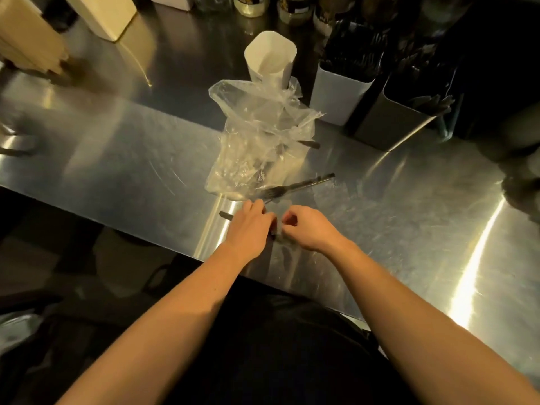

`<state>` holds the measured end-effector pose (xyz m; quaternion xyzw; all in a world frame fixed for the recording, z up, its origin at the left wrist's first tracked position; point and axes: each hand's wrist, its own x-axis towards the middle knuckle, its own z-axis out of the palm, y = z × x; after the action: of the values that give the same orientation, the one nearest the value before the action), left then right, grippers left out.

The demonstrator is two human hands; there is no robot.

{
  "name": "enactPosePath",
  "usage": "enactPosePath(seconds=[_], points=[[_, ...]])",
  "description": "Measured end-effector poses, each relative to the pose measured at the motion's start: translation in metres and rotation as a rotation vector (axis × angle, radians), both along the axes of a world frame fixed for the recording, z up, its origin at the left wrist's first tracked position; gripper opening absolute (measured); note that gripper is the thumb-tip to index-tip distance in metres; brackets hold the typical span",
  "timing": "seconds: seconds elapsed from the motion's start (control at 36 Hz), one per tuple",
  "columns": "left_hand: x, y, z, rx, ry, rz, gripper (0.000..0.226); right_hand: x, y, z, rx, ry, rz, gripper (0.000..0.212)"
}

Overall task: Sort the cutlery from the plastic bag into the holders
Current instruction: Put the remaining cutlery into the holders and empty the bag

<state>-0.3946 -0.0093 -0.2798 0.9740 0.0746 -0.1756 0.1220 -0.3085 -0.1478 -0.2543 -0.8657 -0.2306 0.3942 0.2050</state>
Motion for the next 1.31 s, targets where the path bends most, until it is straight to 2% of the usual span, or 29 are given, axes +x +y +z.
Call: enactPosePath(seconds=[0.03, 0.08, 0.14, 0.22, 0.28, 0.33, 0.39, 0.44, 0.56, 0.61, 0.72, 0.78, 0.83, 0.89, 0.97, 1.06, 1.08, 1.14, 1.19, 1.22, 1.25, 1.31], points=[[0.002, 0.001, -0.002, -0.017, -0.012, -0.005, 0.020, 0.000, -0.004, -0.003, 0.016, 0.005, -0.054, 0.021], [0.011, -0.001, 0.002, -0.169, -0.054, 0.126, 0.016, -0.001, -0.013, -0.005, 0.130, 0.040, -0.257, 0.025], [0.023, -0.007, 0.010, -0.446, -0.145, 0.359, 0.015, -0.002, -0.020, -0.002, 0.308, 0.103, -0.465, 0.039], [0.047, -0.029, 0.030, -0.835, -0.263, 0.648, 0.013, 0.001, -0.027, 0.008, 0.488, 0.247, -0.578, 0.069], [0.063, -0.044, 0.039, -1.066, -0.261, 0.790, 0.014, 0.009, -0.029, 0.012, 0.508, 0.341, -0.599, 0.055], [0.077, -0.051, 0.037, -1.171, -0.239, 0.821, 0.009, 0.017, -0.032, 0.015, 0.483, 0.356, -0.596, 0.039], [0.088, -0.050, 0.027, -1.118, -0.242, 0.775, 0.011, 0.023, -0.038, 0.015, 0.378, 0.269, -0.600, 0.029], [0.094, -0.044, 0.017, -0.942, -0.243, 0.672, 0.005, 0.027, -0.049, 0.010, 0.280, 0.152, -0.671, 0.022], [0.089, -0.032, -0.009, -0.118, -0.174, 0.157, 0.033, 0.031, -0.070, -0.003, 0.207, 0.181, -0.933, 0.013], [0.084, -0.033, -0.013, 0.011, -0.177, 0.044, 0.033, 0.031, -0.078, -0.004, 0.180, 0.210, -0.984, 0.015], [0.084, -0.039, -0.010, -0.076, -0.190, 0.088, 0.020, 0.032, -0.081, 0.002, 0.241, 0.322, -1.095, 0.024], [0.087, -0.047, -0.001, -0.316, -0.172, 0.214, 0.018, 0.032, -0.075, 0.004, 0.359, 0.385, -1.106, 0.025], [0.091, -0.058, 0.014, -0.548, -0.086, 0.312, 0.016, 0.032, -0.065, 0.004, 0.438, 0.395, -1.055, 0.035], [0.095, -0.065, 0.029, -0.606, -0.004, 0.285, 0.024, 0.035, -0.054, 0.008, 0.466, 0.388, -0.975, 0.037], [0.100, -0.060, 0.044, -0.589, 0.056, 0.242, 0.036, 0.043, -0.038, 0.015, 0.485, 0.357, -0.912, 0.034], [0.104, -0.035, 0.058, -0.599, 0.048, 0.237, 0.020, 0.053, -0.021, 0.023, 0.392, 0.210, -0.805, 0.037], [0.104, -0.026, 0.064, -0.626, 0.003, 0.289, 0.017, 0.057, -0.016, 0.027, 0.390, 0.181, -0.797, 0.036], [0.102, -0.006, 0.074, -0.625, -0.178, 0.452, 0.024, 0.064, -0.005, 0.036, 0.422, 0.121, -0.762, 0.032], [0.101, 0.017, 0.076, -0.534, -0.361, 0.581, 0.039, 0.068, 0.005, 0.045, 0.413, -0.086, -0.636, 0.028], [0.102, 0.027, 0.075, -0.474, -0.385, 0.612, 0.049, 0.070, 0.012, 0.051, 0.416, -0.194, -0.563, 0.025], [0.103, 0.036, 0.074, -0.413, -0.356, 0.627, 0.057, 0.071, 0.019, 0.055, 0.432, -0.284, -0.495, 0.024], [0.109, 0.049, 0.071, -0.272, -0.158, 0.604, 0.060, 0.074, 0.036, 0.065, 0.466, -0.414, -0.356, 0.025]])
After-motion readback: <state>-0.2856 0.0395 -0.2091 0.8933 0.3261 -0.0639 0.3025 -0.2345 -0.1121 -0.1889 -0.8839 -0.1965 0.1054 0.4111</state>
